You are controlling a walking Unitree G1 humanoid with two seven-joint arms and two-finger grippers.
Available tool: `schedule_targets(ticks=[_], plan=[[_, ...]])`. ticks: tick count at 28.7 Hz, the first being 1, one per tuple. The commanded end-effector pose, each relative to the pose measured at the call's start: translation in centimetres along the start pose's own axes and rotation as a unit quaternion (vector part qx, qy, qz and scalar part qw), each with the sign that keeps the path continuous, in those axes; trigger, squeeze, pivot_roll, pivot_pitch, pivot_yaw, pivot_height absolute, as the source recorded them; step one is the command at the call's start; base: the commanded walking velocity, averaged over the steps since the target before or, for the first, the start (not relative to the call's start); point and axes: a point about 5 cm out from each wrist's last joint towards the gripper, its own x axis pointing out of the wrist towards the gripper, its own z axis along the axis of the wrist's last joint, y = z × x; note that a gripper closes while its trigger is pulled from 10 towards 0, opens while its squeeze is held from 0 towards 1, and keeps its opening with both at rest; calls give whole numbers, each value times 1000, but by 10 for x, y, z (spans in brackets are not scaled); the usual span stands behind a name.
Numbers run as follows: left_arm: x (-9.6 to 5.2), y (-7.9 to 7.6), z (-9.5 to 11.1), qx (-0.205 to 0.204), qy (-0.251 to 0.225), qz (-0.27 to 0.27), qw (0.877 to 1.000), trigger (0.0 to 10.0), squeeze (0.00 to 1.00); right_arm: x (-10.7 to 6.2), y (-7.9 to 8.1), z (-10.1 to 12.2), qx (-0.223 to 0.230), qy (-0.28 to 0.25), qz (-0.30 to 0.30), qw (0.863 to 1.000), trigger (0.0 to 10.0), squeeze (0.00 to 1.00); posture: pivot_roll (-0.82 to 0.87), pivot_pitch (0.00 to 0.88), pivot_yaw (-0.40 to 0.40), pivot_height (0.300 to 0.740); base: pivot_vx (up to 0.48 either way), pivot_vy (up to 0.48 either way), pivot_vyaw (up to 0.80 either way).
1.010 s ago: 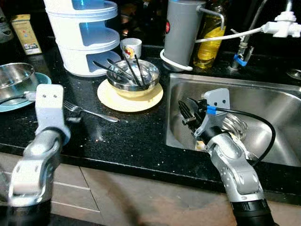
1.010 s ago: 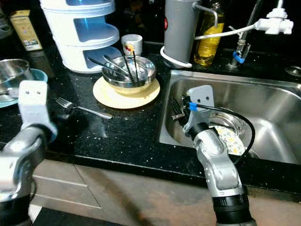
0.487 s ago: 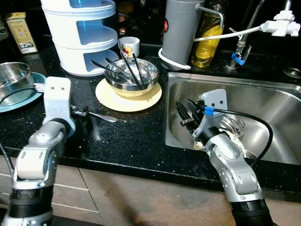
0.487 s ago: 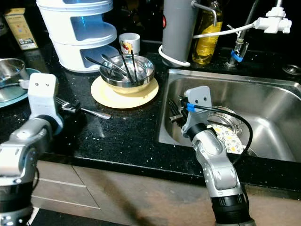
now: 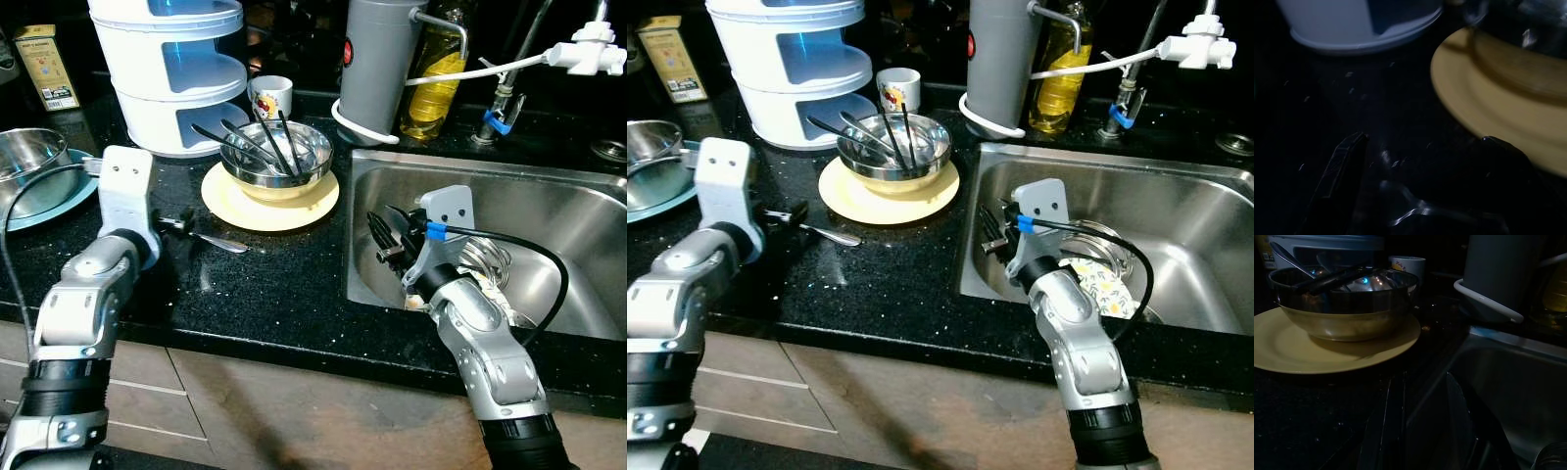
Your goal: Kitchen organization
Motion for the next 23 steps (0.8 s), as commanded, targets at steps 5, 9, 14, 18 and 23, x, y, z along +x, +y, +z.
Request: schedule_targets(ticks=[5,9,14,18,23], plan=[[14,2,6,-25,-11,-12,1000,0,0,0,0,-1,-5,2,2,1000,10000,0,-52,131,-32,740,0,0,0],[20,8,4,-44,0,3,999,0,0,0,0,0,-7,1,2,1000,10000,0,-56,134,-30,740,0,0,0],[21,11,-8,-41,32,7,999,0,0,-2,-1,0,-10,1,2,1000,10000,0,-59,138,-31,740,0,0,0],[21,16,-12,-35,45,11,998,0,0,-2,-1,1,-11,2,1,1000,10000,0,-60,139,-32,740,0,0,0],[16,17,-17,-4,81,-41,996,0,0,-3,-2,1,-13,2,1,1000,10000,0,-60,142,-32,740,0,0,0]])
